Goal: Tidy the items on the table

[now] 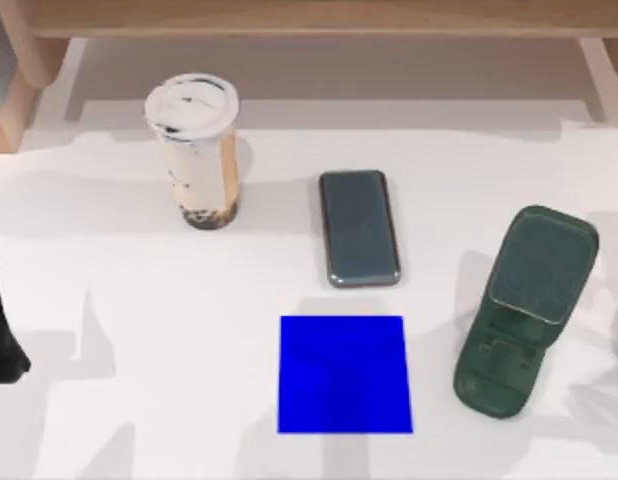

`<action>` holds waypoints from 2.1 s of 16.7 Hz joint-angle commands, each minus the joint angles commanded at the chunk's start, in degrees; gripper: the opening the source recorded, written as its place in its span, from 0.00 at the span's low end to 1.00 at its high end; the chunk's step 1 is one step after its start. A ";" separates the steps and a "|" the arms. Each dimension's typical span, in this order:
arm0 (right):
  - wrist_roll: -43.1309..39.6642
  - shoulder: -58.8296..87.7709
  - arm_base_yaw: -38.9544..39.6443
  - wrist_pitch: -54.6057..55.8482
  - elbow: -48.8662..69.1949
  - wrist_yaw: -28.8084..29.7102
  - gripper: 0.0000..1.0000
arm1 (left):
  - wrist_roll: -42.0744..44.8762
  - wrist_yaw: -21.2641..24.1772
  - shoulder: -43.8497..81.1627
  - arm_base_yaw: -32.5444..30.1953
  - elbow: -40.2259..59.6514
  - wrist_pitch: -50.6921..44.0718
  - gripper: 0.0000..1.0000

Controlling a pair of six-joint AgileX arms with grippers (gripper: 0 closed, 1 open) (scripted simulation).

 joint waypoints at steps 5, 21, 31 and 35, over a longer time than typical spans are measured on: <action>2.06 18.87 -0.03 -11.50 13.17 -0.01 1.00 | 0.00 0.00 0.00 0.00 0.00 0.00 1.00; 3.13 31.07 -0.01 -8.71 14.60 0.01 1.00 | 0.00 0.00 0.00 0.00 0.00 0.00 1.00; 3.26 36.33 0.05 3.43 7.71 0.02 1.00 | 0.00 0.00 0.00 0.00 0.00 0.00 1.00; 3.26 36.33 0.05 3.43 7.71 0.02 0.70 | 0.00 0.00 0.00 0.00 0.00 0.00 1.00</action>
